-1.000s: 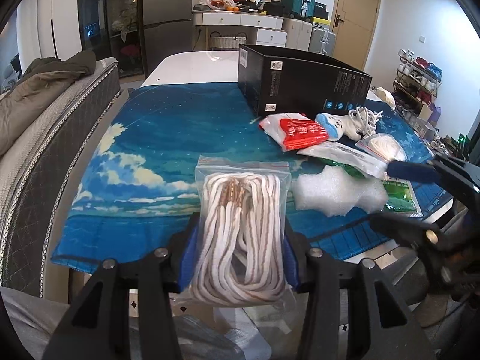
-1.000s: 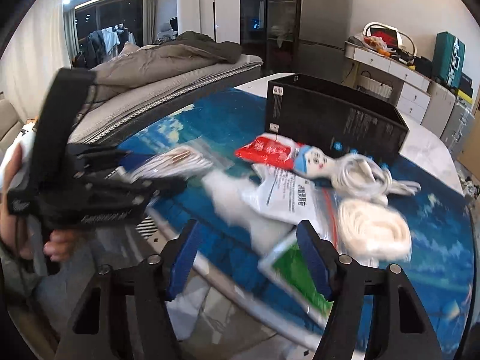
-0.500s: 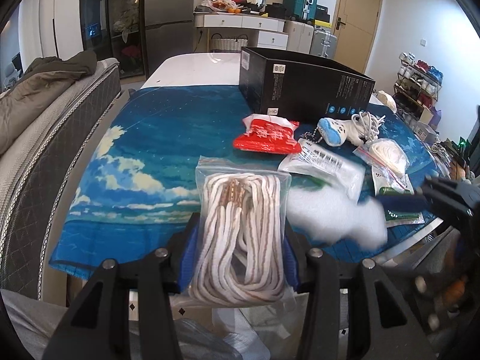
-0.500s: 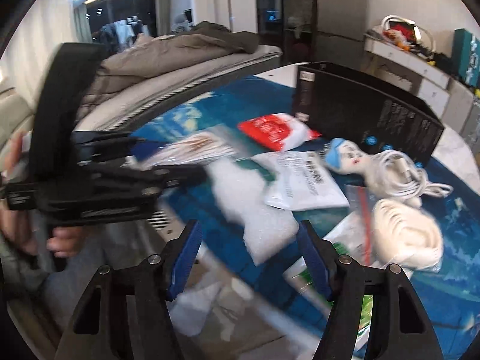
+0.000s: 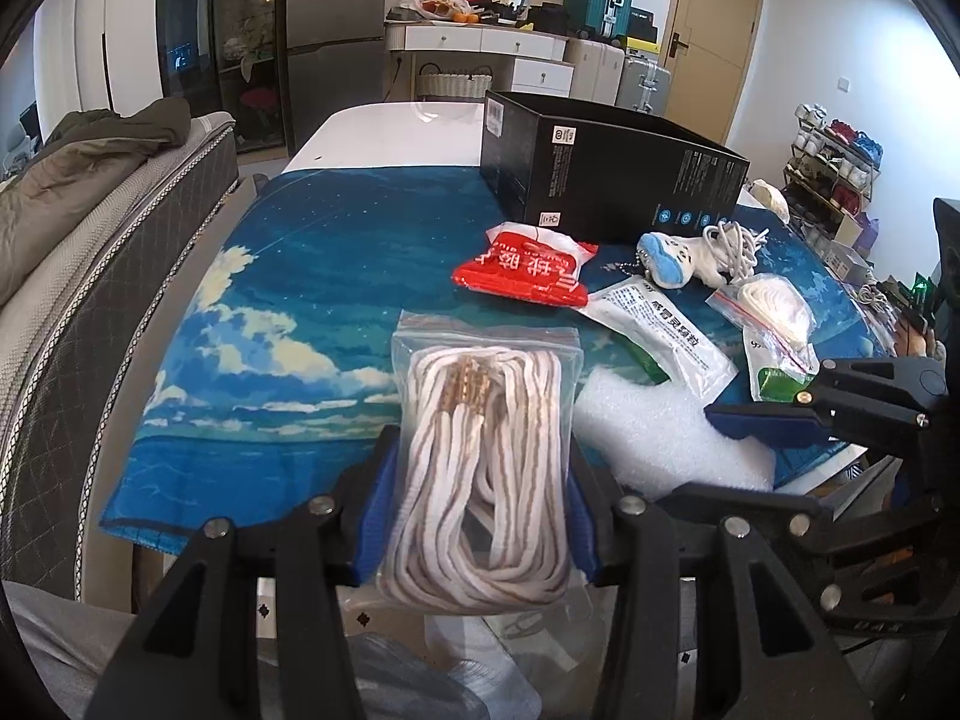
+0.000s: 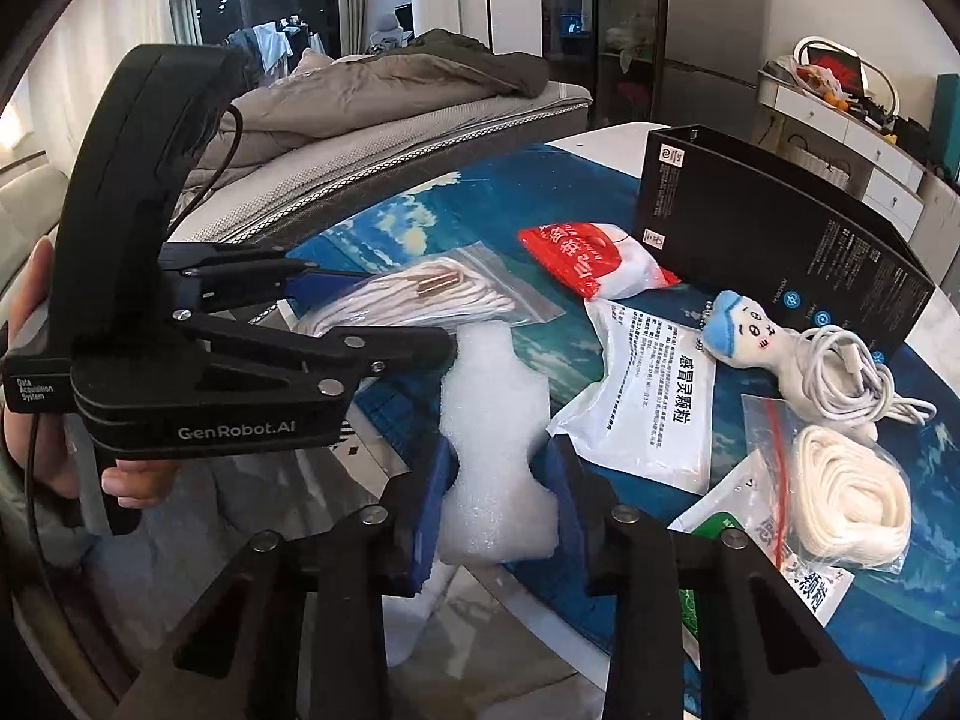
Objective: Organize soft objects
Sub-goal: 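Lift the rope bag with the left tool while the right tool lifts the foam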
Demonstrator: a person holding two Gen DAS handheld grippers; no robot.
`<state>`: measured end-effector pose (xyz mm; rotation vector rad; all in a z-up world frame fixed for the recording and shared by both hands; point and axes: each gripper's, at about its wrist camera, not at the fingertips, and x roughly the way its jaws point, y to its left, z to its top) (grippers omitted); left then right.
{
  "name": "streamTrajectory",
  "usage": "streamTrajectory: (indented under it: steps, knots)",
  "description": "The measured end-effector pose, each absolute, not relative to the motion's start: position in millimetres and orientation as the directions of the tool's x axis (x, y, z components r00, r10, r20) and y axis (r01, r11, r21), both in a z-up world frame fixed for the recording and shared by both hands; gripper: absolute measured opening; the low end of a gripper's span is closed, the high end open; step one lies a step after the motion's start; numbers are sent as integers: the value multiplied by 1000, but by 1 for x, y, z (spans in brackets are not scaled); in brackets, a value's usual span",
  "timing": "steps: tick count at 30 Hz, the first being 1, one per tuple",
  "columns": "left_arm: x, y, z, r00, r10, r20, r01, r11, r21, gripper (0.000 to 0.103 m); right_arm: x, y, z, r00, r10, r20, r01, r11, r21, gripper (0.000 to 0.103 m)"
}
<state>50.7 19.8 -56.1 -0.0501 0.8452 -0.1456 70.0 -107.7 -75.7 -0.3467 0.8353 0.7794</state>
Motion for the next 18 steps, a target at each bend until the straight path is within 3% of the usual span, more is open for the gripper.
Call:
streamTrajectory:
  steps: [6,18]
  knots:
    - [48,15,-53,666,-159,-729,129,987,-97,41,72,-117,-73,431,475,-768,-717,697,29,32]
    - [44,9,-19,744,-165,-647,141,986,-90,40,66,-149,-38,528,511,-678,-657,752,55,32]
